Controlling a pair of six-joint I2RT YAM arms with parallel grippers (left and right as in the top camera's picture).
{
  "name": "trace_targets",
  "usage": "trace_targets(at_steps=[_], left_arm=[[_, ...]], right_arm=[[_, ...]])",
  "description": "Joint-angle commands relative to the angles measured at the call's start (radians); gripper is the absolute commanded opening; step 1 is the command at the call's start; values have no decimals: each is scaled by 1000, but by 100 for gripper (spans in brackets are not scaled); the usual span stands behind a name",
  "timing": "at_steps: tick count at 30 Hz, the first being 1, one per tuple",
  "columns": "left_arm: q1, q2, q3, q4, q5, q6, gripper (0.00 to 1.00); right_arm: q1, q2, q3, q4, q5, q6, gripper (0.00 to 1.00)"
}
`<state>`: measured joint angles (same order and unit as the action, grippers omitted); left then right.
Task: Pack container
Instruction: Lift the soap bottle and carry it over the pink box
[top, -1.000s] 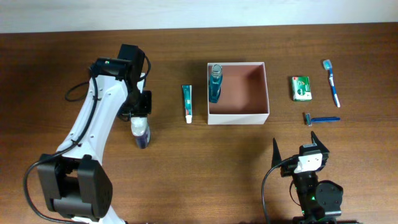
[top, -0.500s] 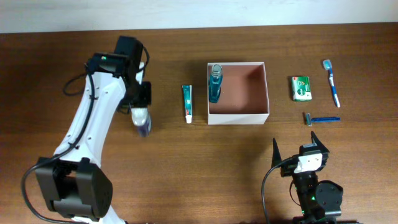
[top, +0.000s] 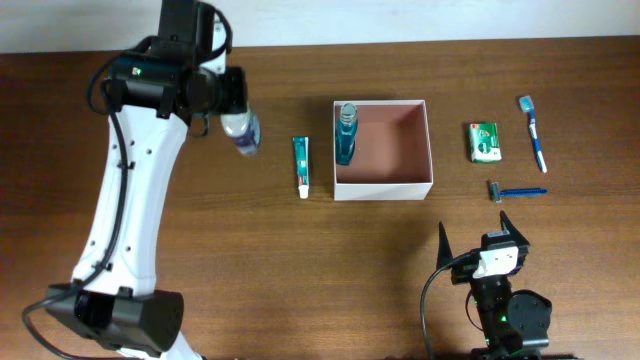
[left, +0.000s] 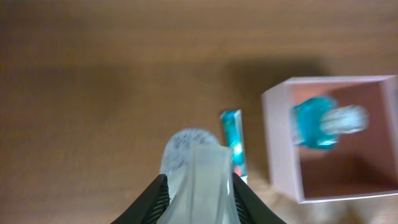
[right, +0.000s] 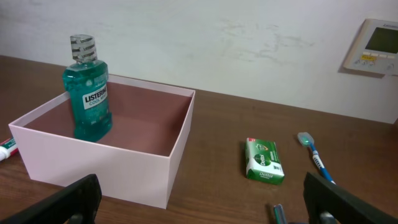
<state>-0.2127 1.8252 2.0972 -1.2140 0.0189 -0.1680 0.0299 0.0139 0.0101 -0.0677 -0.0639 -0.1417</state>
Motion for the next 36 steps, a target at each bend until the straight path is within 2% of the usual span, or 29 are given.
trace_targets(at_steps=[1,15,19,28,36], left_arm=[[-49,-8,100,29,39,5,31],[-362,-8,154,242,43,5,31],[-422,-5,153,293,-14,5,31],[-475,72,149,393,-22,5,32],[-486,198,150,544,-22,5,33]], right_arm=[[9,-11,-5,-7,13,0,99],[9,-11,-5,-7,13,0,99],[9,-11,-5,-7,13,0,99],[9,-11,-5,-7,13,0,99],[9,-11,-5,-7,13,0,99]])
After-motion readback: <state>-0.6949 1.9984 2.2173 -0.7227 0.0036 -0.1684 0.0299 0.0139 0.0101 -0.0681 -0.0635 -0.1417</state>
